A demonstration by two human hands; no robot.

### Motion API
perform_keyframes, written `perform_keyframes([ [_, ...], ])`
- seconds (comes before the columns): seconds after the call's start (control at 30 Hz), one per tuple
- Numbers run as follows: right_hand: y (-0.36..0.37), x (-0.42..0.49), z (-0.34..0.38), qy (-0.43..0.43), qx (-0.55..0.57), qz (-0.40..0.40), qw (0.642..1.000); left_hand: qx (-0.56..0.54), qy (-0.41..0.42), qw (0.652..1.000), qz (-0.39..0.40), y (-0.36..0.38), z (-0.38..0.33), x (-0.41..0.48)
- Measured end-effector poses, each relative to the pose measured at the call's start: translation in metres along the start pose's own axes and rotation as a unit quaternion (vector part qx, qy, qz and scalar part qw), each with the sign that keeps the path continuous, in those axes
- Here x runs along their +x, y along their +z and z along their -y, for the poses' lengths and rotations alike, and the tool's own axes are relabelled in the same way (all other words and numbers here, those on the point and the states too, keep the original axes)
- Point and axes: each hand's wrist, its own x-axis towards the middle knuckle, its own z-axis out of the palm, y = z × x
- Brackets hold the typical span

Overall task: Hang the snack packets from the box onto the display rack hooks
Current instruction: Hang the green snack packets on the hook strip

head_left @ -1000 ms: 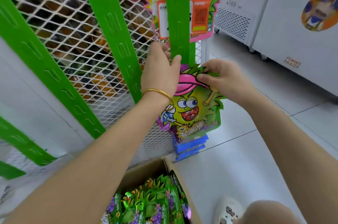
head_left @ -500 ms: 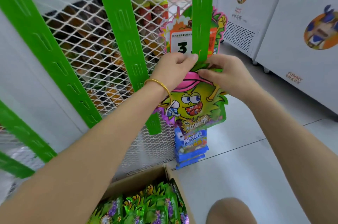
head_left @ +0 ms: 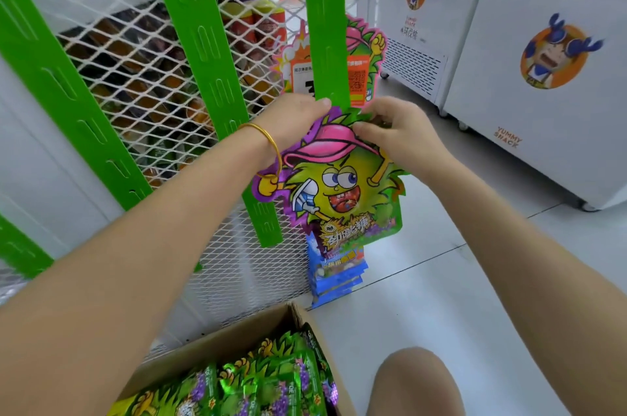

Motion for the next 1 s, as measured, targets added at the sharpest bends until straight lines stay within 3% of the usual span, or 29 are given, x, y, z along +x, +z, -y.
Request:
perform_keyframes([
  [0.2, 0.005, 0.001, 0.007, -0.022, -0.046, -0.038, 0.998, -0.092, -0.062, 0.994, 0.006, -0.002, 0.004, -0.001],
  [0.5, 0.011, -0.007, -0.003, -0.006, -0.105, 0.003, 0.994, -0.126, -0.068, 0.990, -0.012, 0.004, 0.014, -0.001],
  [0.73, 0.012, -0.009, -0.009, 0.010, -0.049, 0.021, 0.999, -0.041, 0.038, 0.997, -0.050, 0.007, 0.011, 0.000],
  [1.0, 0.011, -0.021, -0.015, 0.028, -0.035, 0.051, 0.998, -0.082, 0.009, 0.996, -0.045, 0.005, 0.010, -0.003],
])
